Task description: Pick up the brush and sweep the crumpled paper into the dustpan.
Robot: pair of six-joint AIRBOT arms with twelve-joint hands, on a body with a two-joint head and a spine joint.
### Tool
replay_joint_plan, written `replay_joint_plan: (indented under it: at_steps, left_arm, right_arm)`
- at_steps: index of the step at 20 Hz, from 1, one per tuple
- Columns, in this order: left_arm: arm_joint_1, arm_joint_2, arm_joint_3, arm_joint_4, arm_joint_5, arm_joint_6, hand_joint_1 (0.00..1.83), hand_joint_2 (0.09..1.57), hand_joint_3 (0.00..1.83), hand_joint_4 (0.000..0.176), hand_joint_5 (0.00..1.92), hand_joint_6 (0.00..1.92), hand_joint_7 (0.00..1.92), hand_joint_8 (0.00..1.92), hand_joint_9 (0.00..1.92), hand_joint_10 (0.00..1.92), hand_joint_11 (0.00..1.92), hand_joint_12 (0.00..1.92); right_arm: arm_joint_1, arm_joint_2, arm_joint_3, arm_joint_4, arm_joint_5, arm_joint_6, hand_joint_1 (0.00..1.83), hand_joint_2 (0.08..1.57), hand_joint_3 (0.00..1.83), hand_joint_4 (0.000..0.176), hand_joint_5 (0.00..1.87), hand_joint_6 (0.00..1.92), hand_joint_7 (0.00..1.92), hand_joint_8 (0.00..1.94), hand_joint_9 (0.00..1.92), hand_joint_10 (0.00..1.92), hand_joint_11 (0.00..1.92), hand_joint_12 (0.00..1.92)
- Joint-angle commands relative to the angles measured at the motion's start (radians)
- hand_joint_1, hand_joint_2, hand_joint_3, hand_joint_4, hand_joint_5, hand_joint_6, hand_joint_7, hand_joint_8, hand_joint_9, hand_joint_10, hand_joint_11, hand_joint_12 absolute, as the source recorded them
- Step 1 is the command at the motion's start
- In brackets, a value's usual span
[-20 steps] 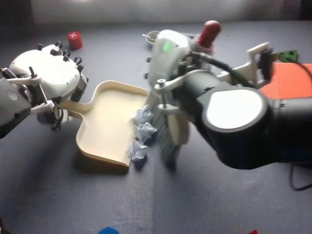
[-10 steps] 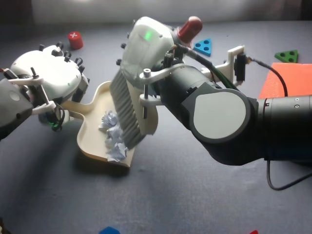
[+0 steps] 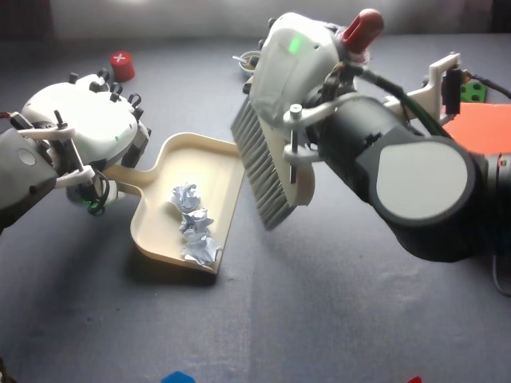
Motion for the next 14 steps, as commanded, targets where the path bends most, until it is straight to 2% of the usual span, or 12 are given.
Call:
replay_joint_plan:
  at_steps: [1, 2, 4, 6, 7, 8, 9, 11, 12, 13, 14]
  left_arm:
    - [-0.011, 0.002, 0.008, 0.043, -0.080, 0.007, 0.97, 1.21, 0.00, 0.086, 0.79, 1.27, 0.33, 0.00, 0.28, 0.00, 0.00, 0.70]
    - [-0.011, 0.002, 0.008, 0.043, -0.080, 0.007, 0.94, 1.23, 0.00, 0.122, 0.76, 1.32, 0.31, 0.00, 0.26, 0.00, 0.00, 0.66]
    - [-0.011, 0.003, 0.007, 0.043, -0.080, 0.007, 0.95, 1.22, 0.00, 0.122, 0.77, 1.30, 0.32, 0.00, 0.27, 0.00, 0.00, 0.69]
    - [-0.011, 0.003, 0.007, 0.043, -0.080, 0.007, 0.95, 1.22, 0.00, 0.100, 0.77, 1.30, 0.32, 0.00, 0.27, 0.00, 0.00, 0.66]
    - [-0.011, 0.004, 0.006, 0.043, -0.080, 0.007, 0.92, 1.23, 0.00, 0.136, 0.75, 1.34, 0.32, 0.00, 0.27, 0.00, 0.00, 0.66]
    - [-0.011, 0.004, 0.006, 0.042, -0.080, 0.007, 0.93, 1.23, 0.00, 0.129, 0.75, 1.33, 0.33, 0.00, 0.27, 0.00, 0.00, 0.67]
    - [-0.011, 0.004, 0.006, 0.042, -0.080, 0.007, 0.96, 1.22, 0.00, 0.098, 0.77, 1.30, 0.34, 0.00, 0.28, 0.00, 0.00, 0.69]
    - [-0.011, 0.004, 0.006, 0.042, -0.080, 0.007, 0.95, 1.22, 0.00, 0.109, 0.78, 1.30, 0.33, 0.01, 0.26, 0.01, 0.00, 0.68]
    - [-0.011, 0.004, 0.006, 0.042, -0.081, 0.007, 0.92, 1.23, 0.00, 0.151, 0.74, 1.34, 0.31, 0.00, 0.26, 0.00, 0.00, 0.69]
    - [-0.011, 0.004, 0.007, 0.042, -0.081, 0.007, 0.92, 1.23, 0.00, 0.145, 0.75, 1.33, 0.32, 0.01, 0.27, 0.00, 0.00, 0.70]
    - [-0.012, 0.004, 0.007, 0.042, -0.081, 0.007, 0.97, 1.21, 0.00, 0.106, 0.80, 1.26, 0.35, 0.01, 0.28, 0.00, 0.00, 0.69]
  right_arm:
    - [0.020, 0.008, -0.013, -0.058, -0.042, -0.038, 1.46, 1.22, 0.00, 0.000, 0.89, 1.92, 1.05, 1.94, 1.26, 1.92, 1.36, 1.92]
    - [0.028, 0.009, -0.021, -0.016, -0.042, -0.058, 1.45, 1.22, 0.00, 0.000, 0.89, 1.92, 1.09, 1.94, 1.28, 1.92, 1.38, 1.92]
    - [0.033, 0.004, -0.032, 0.007, -0.042, -0.074, 1.45, 1.22, 0.00, 0.000, 0.89, 1.92, 1.08, 1.94, 1.27, 1.92, 1.38, 1.92]
    - [0.034, -0.009, -0.035, 0.030, -0.042, -0.105, 1.43, 1.22, 0.00, 0.000, 0.87, 1.92, 1.07, 1.94, 1.27, 1.92, 1.38, 1.92]
    - [0.035, -0.014, -0.036, 0.054, -0.042, -0.117, 1.45, 1.22, 0.00, 0.000, 0.89, 1.92, 1.06, 1.94, 1.26, 1.92, 1.38, 1.92]
    - [0.035, -0.020, -0.035, 0.065, -0.042, -0.122, 1.45, 1.22, 0.00, 0.000, 0.89, 1.92, 1.06, 1.94, 1.26, 1.92, 1.38, 1.92]
    - [0.035, -0.026, -0.033, 0.065, -0.042, -0.122, 1.44, 1.22, 0.00, 0.000, 0.89, 1.92, 1.07, 1.94, 1.27, 1.92, 1.39, 1.92]
    - [0.034, -0.043, -0.028, 0.066, -0.042, -0.122, 1.44, 1.23, 0.00, 0.000, 0.89, 1.92, 1.05, 1.94, 1.26, 1.92, 1.37, 1.92]
    - [0.033, -0.055, -0.024, 0.066, -0.042, -0.122, 1.44, 1.23, 0.00, 0.000, 0.90, 1.92, 1.04, 1.94, 1.25, 1.92, 1.37, 1.92]
    - [0.034, -0.064, -0.018, 0.066, -0.042, -0.118, 1.43, 1.23, 0.00, 0.000, 0.89, 1.92, 1.03, 1.94, 1.25, 1.92, 1.36, 1.92]
    - [0.035, -0.080, -0.007, 0.065, -0.042, -0.108, 1.43, 1.24, 0.00, 0.000, 0.82, 1.87, 1.06, 1.94, 1.26, 1.92, 1.37, 1.92]
